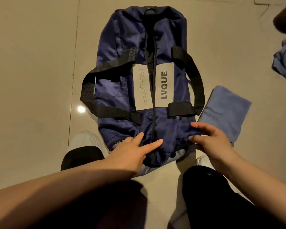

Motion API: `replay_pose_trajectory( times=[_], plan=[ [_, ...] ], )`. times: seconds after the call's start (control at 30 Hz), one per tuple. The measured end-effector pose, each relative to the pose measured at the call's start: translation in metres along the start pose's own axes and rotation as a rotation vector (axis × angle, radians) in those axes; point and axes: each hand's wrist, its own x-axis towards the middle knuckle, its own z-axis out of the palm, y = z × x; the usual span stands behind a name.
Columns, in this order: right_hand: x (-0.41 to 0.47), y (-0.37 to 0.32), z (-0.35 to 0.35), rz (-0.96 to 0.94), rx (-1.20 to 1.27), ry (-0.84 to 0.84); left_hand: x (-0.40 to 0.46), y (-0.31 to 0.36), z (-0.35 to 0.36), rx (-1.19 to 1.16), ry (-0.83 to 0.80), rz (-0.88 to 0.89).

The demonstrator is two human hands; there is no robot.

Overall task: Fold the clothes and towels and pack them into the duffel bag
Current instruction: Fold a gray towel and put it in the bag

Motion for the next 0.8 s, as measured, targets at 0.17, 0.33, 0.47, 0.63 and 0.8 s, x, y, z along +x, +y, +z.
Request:
replay_pose_trajectory(
  times=[0.17, 0.33, 0.47, 0.63, 0.8],
  plan=[
    [-0.021, 0.041, -0.024, 0.059, -0.091, -0.085, -0.018, 0.017, 0.026, 0.077, -0.210, 0.036],
    [-0.024, 0.060, -0.034, 0.092, -0.148, -0.104, -0.027, 0.032, 0.012, 0.168, -0.057, 0.120],
    [-0.028, 0.047, -0.040, -0.213, -0.439, 0.097, -0.019, 0.024, -0.031, -0.046, 0.579, 0.079],
    [-0.014, -0.002, -0.022, -0.466, -0.516, 0.080, 0.028, -0.008, -0.082, -0.157, 0.795, -0.109],
    [0.032, -0.026, 0.020, -0.432, -0.618, -0.093, 0.063, -0.010, -0.094, -0.275, 0.574, -0.256]
  ],
)
